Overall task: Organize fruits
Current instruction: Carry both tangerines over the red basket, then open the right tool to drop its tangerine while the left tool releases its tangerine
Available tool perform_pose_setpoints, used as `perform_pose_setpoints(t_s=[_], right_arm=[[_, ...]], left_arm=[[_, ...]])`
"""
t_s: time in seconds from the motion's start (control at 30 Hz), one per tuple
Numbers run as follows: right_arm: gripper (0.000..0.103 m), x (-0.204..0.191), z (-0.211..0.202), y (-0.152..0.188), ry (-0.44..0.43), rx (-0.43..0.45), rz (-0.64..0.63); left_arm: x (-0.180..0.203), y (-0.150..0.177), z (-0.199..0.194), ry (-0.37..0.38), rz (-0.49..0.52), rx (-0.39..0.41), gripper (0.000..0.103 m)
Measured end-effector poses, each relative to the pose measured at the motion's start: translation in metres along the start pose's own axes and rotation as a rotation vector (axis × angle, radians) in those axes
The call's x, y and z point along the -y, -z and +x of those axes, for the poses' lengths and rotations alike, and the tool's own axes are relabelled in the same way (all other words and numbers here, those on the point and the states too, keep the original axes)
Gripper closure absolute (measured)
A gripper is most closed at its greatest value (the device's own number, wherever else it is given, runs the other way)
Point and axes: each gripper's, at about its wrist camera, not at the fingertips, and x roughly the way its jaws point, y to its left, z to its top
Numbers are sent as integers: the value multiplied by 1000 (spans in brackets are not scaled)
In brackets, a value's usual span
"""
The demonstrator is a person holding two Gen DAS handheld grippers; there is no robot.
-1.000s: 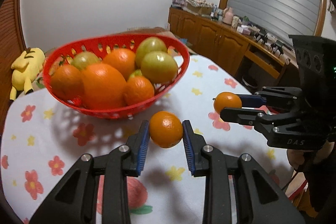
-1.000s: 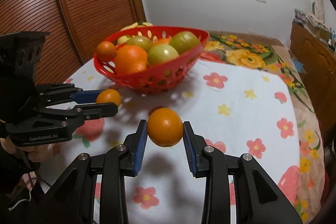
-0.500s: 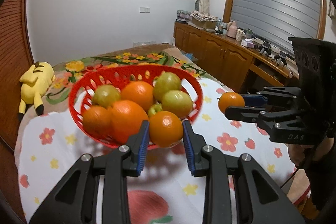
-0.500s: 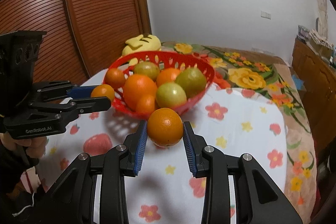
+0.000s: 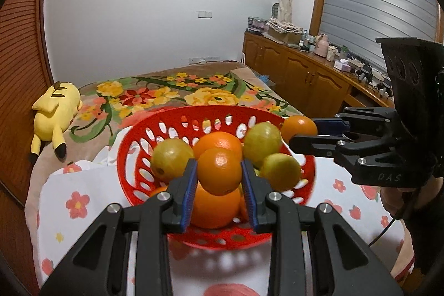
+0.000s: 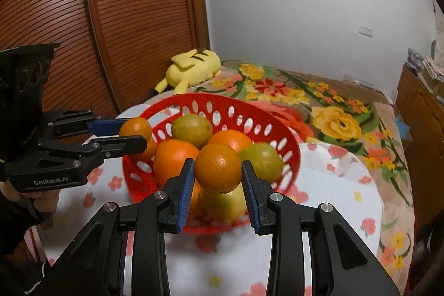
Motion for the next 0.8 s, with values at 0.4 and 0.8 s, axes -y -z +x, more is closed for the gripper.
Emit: perform_pose_setpoints(t_s=[0.4,0.8], right_arm=[[70,3,57,-36,-10,-75,-63],[69,-1,79,-49,11,-122,-102]], left_arm=[[-31,-9,23,-28,-29,-11,74],[-40,-6,35,-37,-42,-29,73]])
